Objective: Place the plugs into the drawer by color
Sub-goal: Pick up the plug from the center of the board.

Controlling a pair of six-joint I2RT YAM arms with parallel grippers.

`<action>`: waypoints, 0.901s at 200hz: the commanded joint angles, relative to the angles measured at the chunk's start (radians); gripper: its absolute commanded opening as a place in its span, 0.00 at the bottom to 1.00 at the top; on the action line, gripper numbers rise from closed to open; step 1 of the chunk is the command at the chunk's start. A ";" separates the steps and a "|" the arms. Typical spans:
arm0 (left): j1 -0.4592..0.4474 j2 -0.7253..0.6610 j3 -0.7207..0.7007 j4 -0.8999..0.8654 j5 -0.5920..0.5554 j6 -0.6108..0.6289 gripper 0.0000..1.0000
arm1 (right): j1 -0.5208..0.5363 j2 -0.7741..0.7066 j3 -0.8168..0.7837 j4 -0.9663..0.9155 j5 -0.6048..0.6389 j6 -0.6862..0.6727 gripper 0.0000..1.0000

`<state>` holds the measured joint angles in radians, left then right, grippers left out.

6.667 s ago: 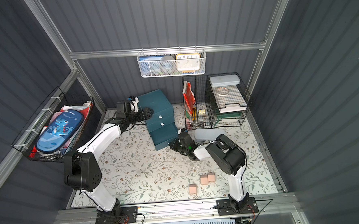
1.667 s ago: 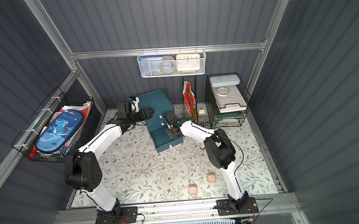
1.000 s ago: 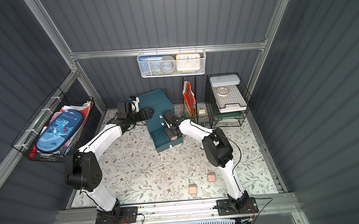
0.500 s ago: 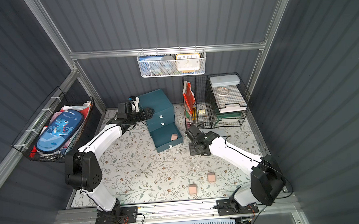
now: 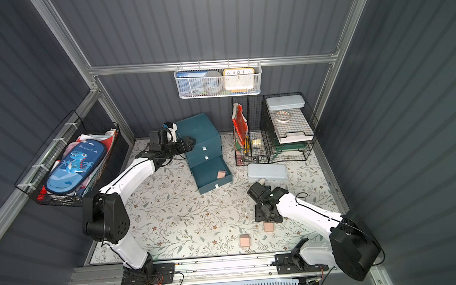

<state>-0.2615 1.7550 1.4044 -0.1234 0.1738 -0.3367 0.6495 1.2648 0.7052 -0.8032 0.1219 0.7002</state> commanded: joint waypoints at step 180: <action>-0.031 0.078 -0.053 -0.173 0.009 0.032 0.97 | 0.000 0.341 0.465 0.082 -0.050 -0.302 0.31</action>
<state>-0.2623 1.7554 1.4044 -0.1196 0.1715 -0.3370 0.6495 1.4609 0.9447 -0.7490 0.0933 0.5705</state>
